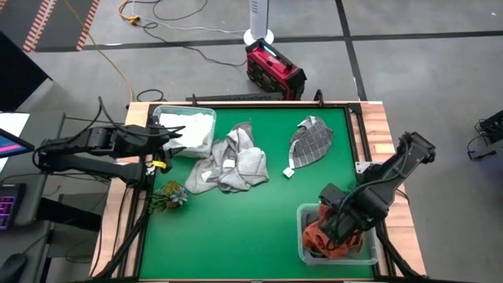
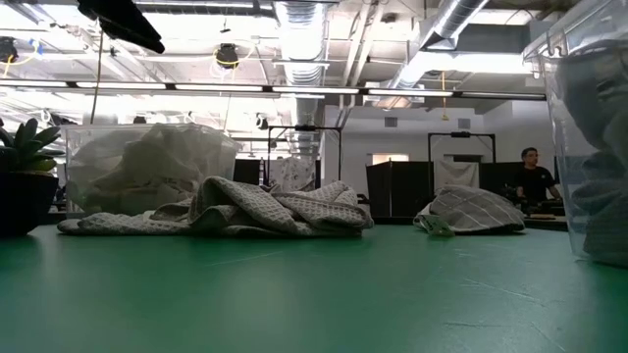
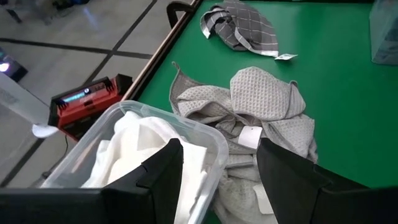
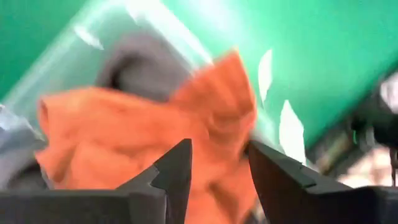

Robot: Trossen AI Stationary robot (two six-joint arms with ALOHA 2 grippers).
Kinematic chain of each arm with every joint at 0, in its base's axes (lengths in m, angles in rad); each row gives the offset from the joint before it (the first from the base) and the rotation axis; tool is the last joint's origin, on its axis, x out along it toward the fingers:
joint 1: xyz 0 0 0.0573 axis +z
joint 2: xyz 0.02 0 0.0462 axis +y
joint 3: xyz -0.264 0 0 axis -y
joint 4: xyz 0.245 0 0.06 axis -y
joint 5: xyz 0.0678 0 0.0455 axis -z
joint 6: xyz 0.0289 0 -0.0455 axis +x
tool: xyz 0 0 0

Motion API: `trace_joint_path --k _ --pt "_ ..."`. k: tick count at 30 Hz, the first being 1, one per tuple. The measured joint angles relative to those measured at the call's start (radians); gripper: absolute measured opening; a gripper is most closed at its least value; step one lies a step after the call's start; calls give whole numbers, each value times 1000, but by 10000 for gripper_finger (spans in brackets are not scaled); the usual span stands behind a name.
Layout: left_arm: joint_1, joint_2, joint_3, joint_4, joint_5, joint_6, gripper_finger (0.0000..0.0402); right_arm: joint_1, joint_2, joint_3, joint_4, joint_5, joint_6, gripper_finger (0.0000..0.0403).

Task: Sort towels by color in basket
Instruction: Put the orange towel into the bottom transparent bin

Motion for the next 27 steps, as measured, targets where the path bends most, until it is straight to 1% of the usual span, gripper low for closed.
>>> trace_joint_path --k 2,6,8,14,17,19,21,26,27 --pt "0 10 0 0 0 -6 196 -10 -12 -12 10 50 -31 184" --pt "0 27 0 0 0 -1 196 -49 -21 -45 -2 53 -155 185" --pt "0 37 0 -1 0 -1 196 -63 -23 -68 0 53 -186 188" --pt "0 64 0 -4 0 2 196 -102 -60 -150 0 15 -211 194" --pt "0 76 0 -5 0 2 196 -102 -75 -176 21 -12 -226 188" --pt "0 82 0 -8 0 2 196 -101 -81 -186 66 -42 -258 172" --pt "0 83 0 -11 0 2 196 -102 -81 -189 107 -62 -277 144" --pt "0 80 0 -11 0 2 196 -102 -82 -189 158 -114 -302 35" --pt "0 80 0 -11 0 2 196 -102 -82 -189 169 -128 -305 21"
